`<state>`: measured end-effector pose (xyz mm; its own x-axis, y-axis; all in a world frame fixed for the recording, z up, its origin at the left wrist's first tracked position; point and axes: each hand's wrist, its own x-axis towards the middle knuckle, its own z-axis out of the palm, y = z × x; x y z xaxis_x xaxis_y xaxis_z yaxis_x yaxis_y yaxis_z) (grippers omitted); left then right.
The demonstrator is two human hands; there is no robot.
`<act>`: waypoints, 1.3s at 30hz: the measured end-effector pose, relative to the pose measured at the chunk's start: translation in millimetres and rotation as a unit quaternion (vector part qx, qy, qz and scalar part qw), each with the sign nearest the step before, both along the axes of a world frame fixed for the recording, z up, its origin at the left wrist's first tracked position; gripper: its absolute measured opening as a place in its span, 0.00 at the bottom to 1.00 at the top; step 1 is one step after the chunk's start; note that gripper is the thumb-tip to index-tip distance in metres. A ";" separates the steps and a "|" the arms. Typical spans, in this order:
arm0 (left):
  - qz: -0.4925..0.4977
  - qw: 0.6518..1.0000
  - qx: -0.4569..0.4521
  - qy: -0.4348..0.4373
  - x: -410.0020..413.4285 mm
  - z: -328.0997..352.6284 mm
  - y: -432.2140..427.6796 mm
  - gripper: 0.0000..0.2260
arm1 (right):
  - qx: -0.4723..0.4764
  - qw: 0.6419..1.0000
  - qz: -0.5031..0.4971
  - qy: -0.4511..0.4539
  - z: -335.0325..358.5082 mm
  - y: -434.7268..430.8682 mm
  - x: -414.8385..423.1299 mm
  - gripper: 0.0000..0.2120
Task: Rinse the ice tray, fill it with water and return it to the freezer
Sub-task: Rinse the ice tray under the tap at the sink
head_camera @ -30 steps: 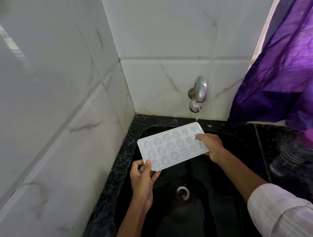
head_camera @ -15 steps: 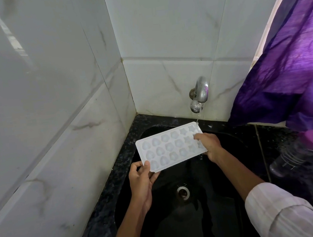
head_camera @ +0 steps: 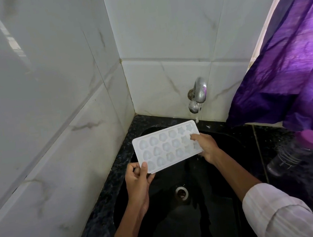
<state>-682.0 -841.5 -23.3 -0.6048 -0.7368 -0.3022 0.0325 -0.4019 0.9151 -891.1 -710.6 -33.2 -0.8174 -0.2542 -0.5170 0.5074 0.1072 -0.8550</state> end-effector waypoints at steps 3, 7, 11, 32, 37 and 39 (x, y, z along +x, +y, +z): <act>0.002 0.997 -0.076 -0.003 5.3 4.6 2.0 0.09 | -0.023 0.999 0.022 -0.032 -1.6 -6.1 8.4 0.10; 0.004 0.984 -0.178 -0.008 15.1 3.3 1.6 0.12 | -0.039 0.996 0.036 -0.072 -11.3 -15.3 16.0 0.13; 0.016 0.928 -0.370 -0.047 26.4 11.2 2.9 0.16 | -0.023 0.993 0.067 -0.093 -18.8 -20.8 21.6 0.18; 0.084 0.989 0.119 0.013 -18.6 -0.6 12.2 0.06 | -0.072 0.996 -0.005 -0.048 -6.1 9.7 11.0 0.18; 0.087 0.984 0.154 0.026 -21.4 0.4 13.6 0.04 | -0.098 0.994 -0.021 -0.036 4.4 10.4 5.4 0.10; 0.090 0.982 0.166 0.025 -20.4 -0.1 11.5 0.03 | -0.086 0.996 -0.014 -0.033 5.8 10.2 4.0 0.09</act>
